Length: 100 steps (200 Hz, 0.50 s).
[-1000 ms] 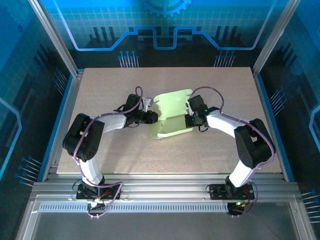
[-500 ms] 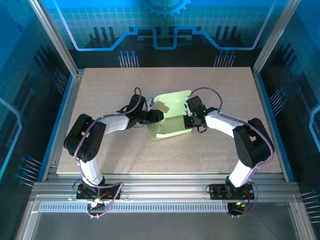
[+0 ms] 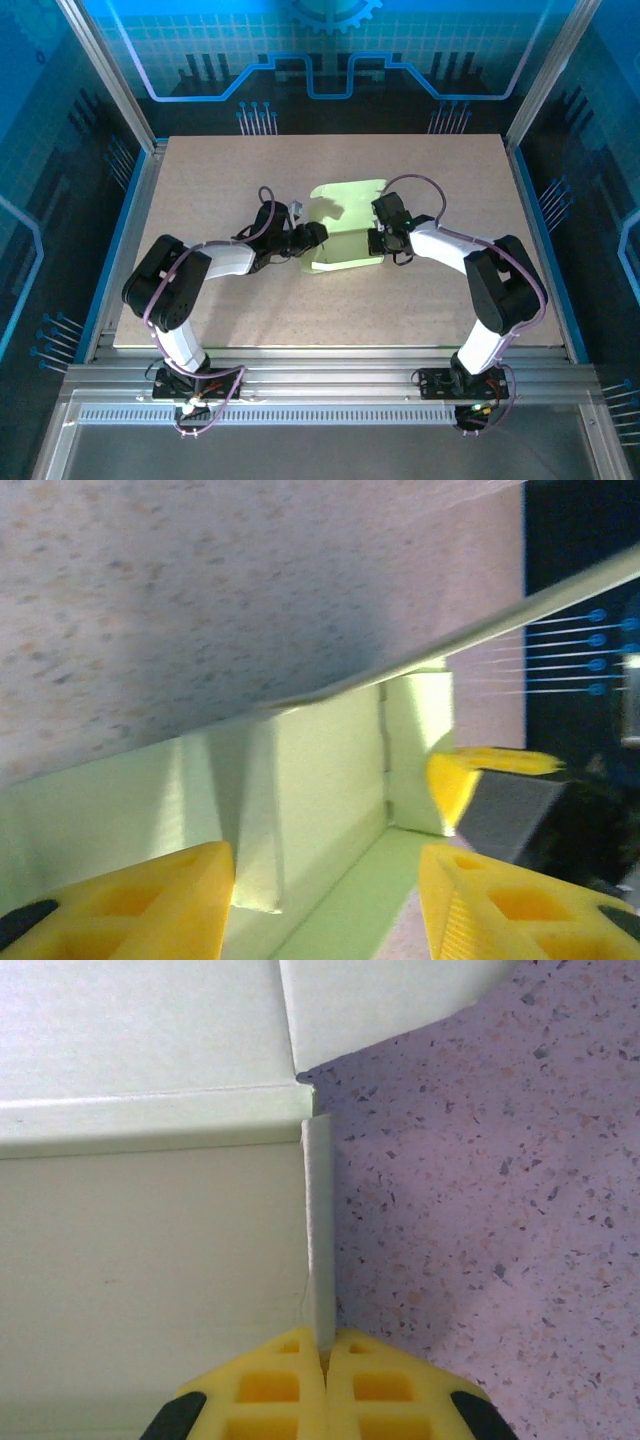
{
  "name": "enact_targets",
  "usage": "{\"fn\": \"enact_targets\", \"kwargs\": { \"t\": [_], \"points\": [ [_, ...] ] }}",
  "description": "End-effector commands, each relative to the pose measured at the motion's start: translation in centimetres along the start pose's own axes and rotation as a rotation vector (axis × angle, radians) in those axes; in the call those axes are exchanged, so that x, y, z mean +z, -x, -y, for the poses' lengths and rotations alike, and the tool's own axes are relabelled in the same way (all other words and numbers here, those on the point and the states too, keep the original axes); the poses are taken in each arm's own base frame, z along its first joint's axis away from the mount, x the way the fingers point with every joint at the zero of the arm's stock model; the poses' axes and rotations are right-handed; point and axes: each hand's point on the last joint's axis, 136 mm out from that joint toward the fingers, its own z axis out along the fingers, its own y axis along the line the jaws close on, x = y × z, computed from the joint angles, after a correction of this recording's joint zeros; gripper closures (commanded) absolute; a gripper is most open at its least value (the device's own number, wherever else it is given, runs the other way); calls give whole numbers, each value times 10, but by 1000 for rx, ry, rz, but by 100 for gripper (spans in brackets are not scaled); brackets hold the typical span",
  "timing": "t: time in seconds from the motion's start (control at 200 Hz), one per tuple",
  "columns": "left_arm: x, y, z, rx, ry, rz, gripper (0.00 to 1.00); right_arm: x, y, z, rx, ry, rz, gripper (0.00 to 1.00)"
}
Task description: Fold the paper box
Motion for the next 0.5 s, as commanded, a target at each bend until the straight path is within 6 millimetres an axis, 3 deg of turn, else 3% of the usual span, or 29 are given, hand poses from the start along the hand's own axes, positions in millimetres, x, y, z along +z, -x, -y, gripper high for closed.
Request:
{"fn": "enact_targets", "kwargs": {
  "t": [0.0, 0.135, 0.295, 0.495],
  "points": [
    [7, 6, 21, -26, -111, 26, 47, 6, -2, -7, 5, -10, 3, 100],
    [18, 12, 20, -49, -133, 41, 46, 5, -4, -15, -13, 5, 6, 100],
    [29, 12, 1, -85, -87, 47, 46, 1, -5, -19, -18, 17, 13, 100],
    [25, 12, 2, -53, -94, 66, 43, 0, -7, -16, -22, 13, 10, 100]
  ]
}}
